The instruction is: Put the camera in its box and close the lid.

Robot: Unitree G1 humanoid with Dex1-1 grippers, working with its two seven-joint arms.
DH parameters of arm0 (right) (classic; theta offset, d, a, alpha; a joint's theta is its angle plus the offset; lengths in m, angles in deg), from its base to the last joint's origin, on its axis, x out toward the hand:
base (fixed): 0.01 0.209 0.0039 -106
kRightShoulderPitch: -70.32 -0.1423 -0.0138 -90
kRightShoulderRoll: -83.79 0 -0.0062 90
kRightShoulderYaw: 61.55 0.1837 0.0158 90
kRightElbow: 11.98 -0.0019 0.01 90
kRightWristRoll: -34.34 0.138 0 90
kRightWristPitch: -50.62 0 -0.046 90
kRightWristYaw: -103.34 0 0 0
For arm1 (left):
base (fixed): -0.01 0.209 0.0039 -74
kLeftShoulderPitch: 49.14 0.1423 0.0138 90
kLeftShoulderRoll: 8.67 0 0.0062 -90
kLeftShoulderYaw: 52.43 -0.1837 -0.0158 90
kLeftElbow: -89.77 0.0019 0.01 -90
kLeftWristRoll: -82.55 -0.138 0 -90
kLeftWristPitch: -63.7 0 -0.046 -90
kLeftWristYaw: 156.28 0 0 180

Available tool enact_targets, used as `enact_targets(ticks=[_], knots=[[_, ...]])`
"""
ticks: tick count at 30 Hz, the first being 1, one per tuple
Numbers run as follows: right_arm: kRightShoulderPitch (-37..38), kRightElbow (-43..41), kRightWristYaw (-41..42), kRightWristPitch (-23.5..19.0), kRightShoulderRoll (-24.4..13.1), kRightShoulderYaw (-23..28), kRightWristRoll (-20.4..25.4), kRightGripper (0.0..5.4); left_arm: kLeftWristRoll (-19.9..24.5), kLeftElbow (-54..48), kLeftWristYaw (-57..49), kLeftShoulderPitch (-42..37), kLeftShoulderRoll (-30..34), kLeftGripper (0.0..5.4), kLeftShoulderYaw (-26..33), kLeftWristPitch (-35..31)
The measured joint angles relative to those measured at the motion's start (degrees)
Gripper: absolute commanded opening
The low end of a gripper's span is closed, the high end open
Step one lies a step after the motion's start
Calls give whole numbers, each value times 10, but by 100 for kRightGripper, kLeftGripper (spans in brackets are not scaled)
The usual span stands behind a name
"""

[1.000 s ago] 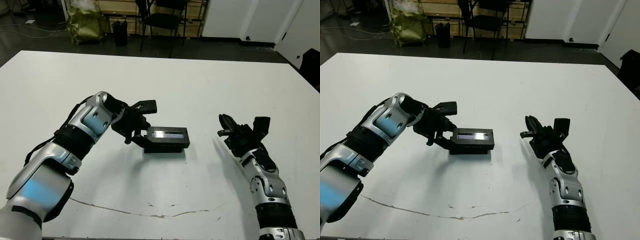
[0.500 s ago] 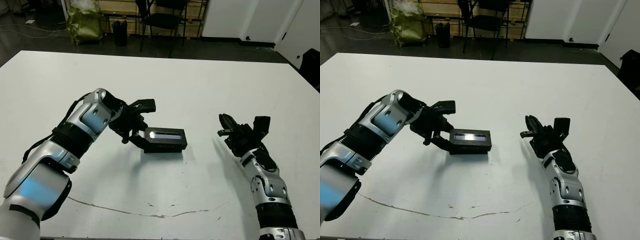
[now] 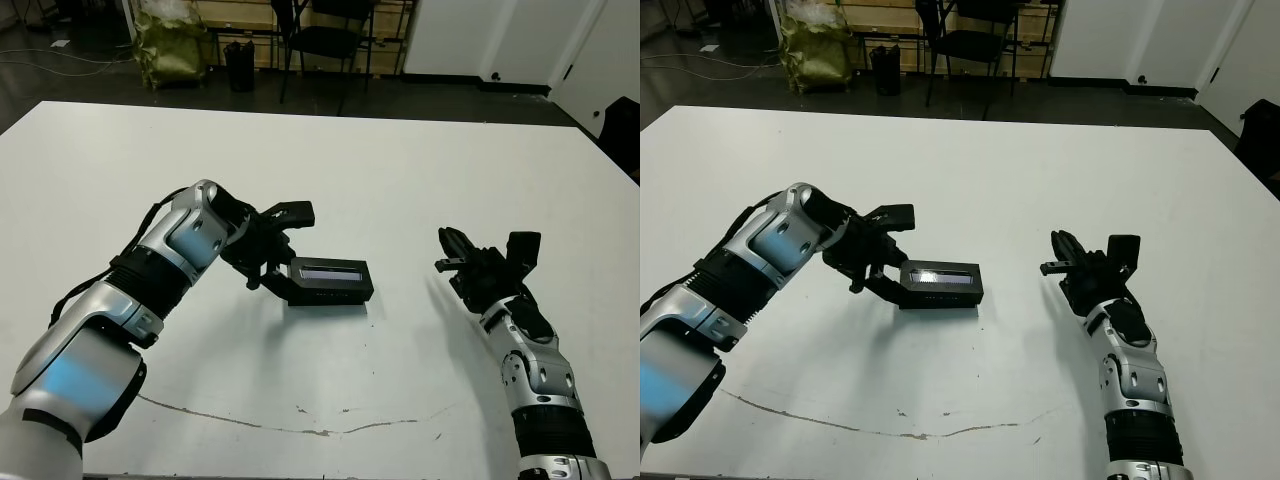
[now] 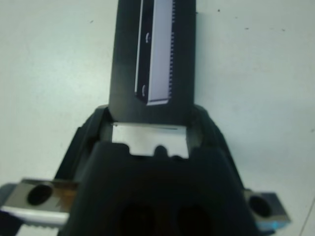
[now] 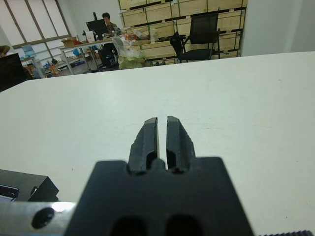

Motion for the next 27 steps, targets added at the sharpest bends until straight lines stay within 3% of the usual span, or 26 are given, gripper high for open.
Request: enact_targets(ticks=[21,27], knots=[[-1,20,19,12,0,5,4,0,3,20,4,2,7,241,1,18],[-1,27,23,15,0,7,8,0,1,14,-9,22,20,241,1,57]])
